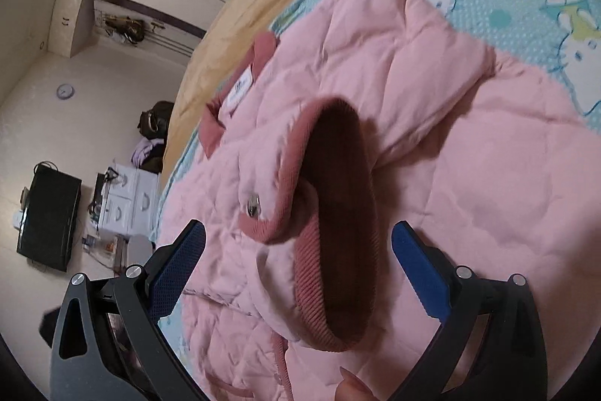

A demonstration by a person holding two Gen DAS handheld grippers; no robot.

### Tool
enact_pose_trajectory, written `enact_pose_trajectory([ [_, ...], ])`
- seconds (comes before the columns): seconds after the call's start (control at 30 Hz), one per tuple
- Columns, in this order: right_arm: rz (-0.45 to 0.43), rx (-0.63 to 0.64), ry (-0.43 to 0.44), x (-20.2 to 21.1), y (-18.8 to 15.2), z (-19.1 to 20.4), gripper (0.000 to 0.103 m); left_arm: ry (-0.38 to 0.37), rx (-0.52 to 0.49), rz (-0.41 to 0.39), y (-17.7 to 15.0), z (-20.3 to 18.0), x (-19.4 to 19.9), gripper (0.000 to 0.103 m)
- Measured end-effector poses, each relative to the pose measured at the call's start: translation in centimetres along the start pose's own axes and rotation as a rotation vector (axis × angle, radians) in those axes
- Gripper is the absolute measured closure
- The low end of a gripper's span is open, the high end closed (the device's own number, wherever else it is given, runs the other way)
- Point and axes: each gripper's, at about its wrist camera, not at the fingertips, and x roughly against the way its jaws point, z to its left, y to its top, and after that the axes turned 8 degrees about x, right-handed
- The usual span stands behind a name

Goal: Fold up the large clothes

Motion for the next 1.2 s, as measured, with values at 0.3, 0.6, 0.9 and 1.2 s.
enact_pose_trajectory([
  [0.3, -0.05, 0.214, -0.131, 0.5, -1.6, 3.4, 0.073, 0.113, 0.171, -0.106, 2.3, 7.4, 3.6, 0.009],
  [0.6, -0.283, 0.567, -0.085, 5.6, 0.2, 12.5, 0.095, 0.13, 0.27, -0.133, 2.7, 11.2, 5.0, 0.009],
  [0.9, -0.423, 0.85, -0.171, 7.7, 6.5, 18.4, 0.096, 0.125, 0.258, -0.136, 4.0, 10.6, 3.9, 0.009],
  [1.2, -0.4, 0.843, -0.273, 4.6, 7.0, 15.0, 0.096, 0.084, 0.208, -0.062, 6.9, 8.0, -1.2, 0.009],
])
